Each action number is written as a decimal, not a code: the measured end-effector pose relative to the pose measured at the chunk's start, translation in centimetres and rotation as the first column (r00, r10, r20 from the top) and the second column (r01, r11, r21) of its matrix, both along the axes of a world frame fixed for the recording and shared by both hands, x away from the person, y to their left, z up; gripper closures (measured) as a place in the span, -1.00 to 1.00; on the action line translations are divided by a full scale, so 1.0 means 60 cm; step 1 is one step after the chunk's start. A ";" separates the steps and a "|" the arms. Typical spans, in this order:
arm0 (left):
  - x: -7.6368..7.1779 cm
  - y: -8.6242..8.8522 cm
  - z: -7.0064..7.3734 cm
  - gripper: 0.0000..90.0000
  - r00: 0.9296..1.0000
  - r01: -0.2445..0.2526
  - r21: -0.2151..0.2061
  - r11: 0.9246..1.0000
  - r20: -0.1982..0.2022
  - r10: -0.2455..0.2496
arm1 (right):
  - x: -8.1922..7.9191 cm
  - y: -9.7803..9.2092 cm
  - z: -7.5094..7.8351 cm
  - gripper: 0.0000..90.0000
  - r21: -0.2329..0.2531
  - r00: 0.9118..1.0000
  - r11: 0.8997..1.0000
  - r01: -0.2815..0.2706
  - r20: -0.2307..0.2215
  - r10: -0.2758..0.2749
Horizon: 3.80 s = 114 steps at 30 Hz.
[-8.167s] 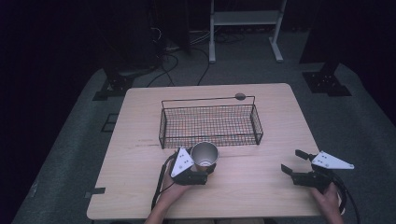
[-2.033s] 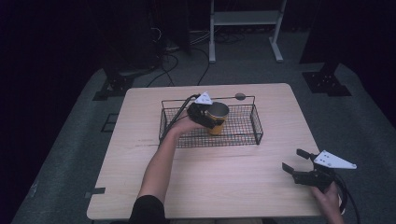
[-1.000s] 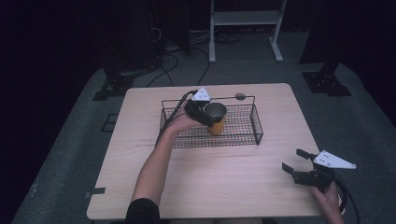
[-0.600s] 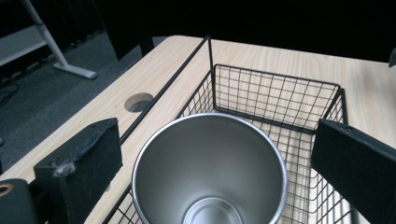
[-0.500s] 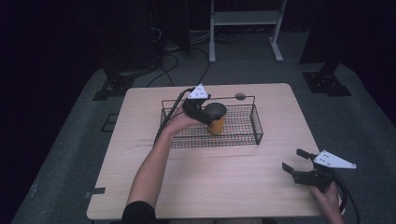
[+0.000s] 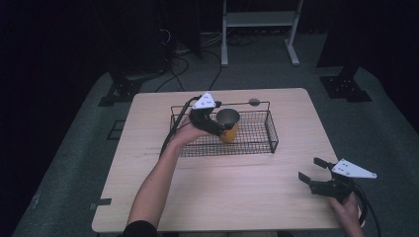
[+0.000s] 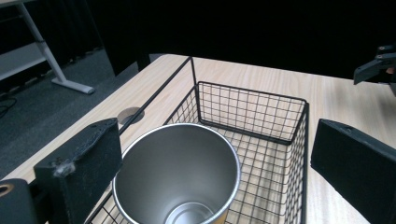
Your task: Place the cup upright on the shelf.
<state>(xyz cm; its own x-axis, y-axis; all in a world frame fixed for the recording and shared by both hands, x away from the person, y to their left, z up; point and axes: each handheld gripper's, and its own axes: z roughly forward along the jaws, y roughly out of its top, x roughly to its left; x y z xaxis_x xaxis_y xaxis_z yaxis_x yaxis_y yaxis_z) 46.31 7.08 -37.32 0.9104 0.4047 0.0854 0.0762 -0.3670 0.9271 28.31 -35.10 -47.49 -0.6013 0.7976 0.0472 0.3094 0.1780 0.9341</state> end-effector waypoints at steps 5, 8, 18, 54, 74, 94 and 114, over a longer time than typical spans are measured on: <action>-0.010 0.004 0.003 -0.97 1.000 -0.005 -0.017 1.000 0.004 0.005 | 0.000 0.000 0.000 -0.71 -0.002 1.000 1.000 -0.001 0.001 0.001; -0.017 0.007 0.004 -0.97 1.000 -0.006 -0.025 1.000 0.012 0.006 | 0.000 0.000 0.000 -0.71 -0.001 1.000 1.000 0.000 0.002 0.000; -0.044 0.016 0.004 -0.97 1.000 0.002 -0.041 0.999 0.015 -0.002 | 0.000 0.000 0.000 -0.71 -0.001 1.000 1.000 0.002 -0.001 -0.002; -0.113 0.043 -0.031 -0.97 1.000 0.014 -0.074 0.997 -0.011 -0.015 | 0.001 0.000 0.000 -0.71 0.000 1.000 1.000 0.005 -0.002 -0.005; -0.154 0.056 -0.044 -0.97 0.999 0.037 -0.092 0.995 -0.005 -0.037 | 0.001 0.000 0.000 -0.71 -0.002 1.000 1.000 0.007 -0.005 -0.007; -0.188 0.068 -0.063 -0.97 0.999 0.041 -0.104 0.994 -0.008 -0.042 | 0.001 0.001 0.000 -0.71 -0.004 1.000 1.000 0.010 -0.008 -0.010; -0.219 0.079 -0.080 -0.97 0.999 0.039 -0.116 0.992 -0.015 -0.041 | 0.002 0.000 0.000 -0.71 0.001 1.000 1.000 0.016 -0.014 -0.016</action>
<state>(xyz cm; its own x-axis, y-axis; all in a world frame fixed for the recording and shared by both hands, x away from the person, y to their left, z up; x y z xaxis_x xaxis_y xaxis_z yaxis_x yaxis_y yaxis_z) 33.14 11.83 -42.12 0.9269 0.3746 0.0242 0.0801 -0.2604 0.9622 28.40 -35.13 -47.52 -0.5881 0.8068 0.0563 0.3255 0.1724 0.9297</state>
